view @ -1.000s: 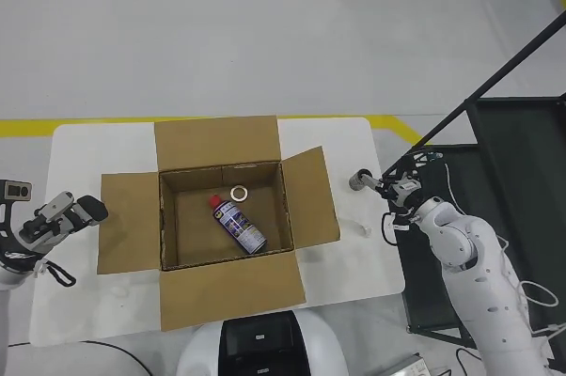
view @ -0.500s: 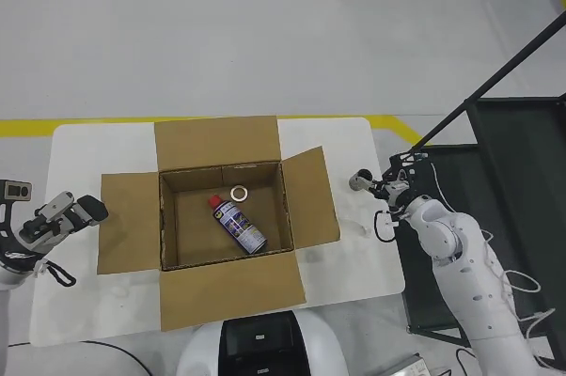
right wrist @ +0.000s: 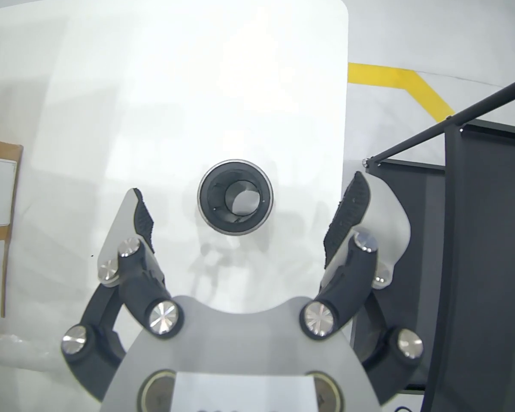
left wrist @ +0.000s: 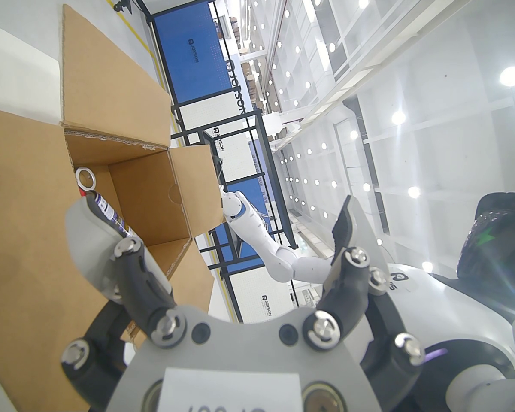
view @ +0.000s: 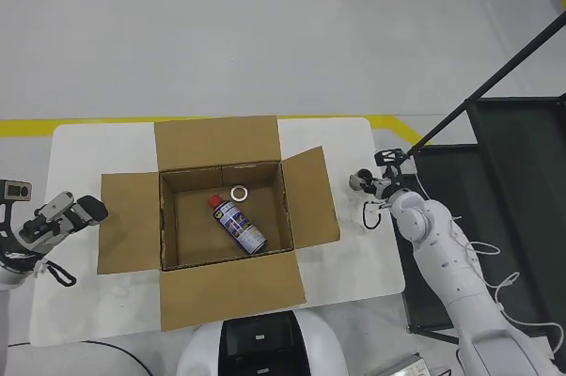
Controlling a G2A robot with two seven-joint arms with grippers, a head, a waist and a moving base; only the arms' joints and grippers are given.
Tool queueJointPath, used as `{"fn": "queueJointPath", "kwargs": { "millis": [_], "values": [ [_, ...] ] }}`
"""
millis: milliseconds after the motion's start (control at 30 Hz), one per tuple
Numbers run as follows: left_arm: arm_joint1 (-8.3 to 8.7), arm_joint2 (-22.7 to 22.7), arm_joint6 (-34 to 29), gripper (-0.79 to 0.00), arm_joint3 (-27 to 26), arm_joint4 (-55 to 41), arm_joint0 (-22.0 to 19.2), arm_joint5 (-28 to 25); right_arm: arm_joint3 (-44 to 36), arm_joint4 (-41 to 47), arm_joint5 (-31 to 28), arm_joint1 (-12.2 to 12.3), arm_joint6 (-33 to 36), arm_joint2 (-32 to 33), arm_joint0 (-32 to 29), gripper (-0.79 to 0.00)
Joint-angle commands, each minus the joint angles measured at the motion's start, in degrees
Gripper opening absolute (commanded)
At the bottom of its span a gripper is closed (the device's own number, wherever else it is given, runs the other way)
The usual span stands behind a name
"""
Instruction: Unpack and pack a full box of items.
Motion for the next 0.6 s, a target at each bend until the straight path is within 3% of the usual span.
{"fn": "queueJointPath", "kwargs": {
  "millis": [0,300,333,367,467,567],
  "values": [
    [0.00,0.0,0.0,0.000,0.0,0.0,0.0,0.0,1.7,0.3,-0.3,-0.3,-0.2,-0.9,1.3,0.000],
    [0.00,0.0,0.0,0.000,0.0,0.0,0.0,0.0,8.0,0.4,0.0,-1.5,-0.1,-4.3,5.7,0.000],
    [0.00,0.0,0.0,0.000,0.0,0.0,0.0,0.0,8.4,0.5,-0.1,-1.6,0.0,-4.6,6.0,-0.077],
    [0.00,0.0,0.0,0.000,0.0,0.0,0.0,0.0,8.9,0.5,-0.3,-1.7,-0.1,-4.8,6.3,-0.305],
    [0.00,0.0,0.0,0.000,0.0,0.0,0.0,0.0,9.9,0.5,-0.3,-1.9,-0.4,-5.1,6.8,-0.785],
    [0.00,0.0,0.0,0.000,0.0,0.0,0.0,0.0,10.5,0.5,-0.3,-2.0,-0.5,-5.3,7.1,-0.785]
  ]
}}
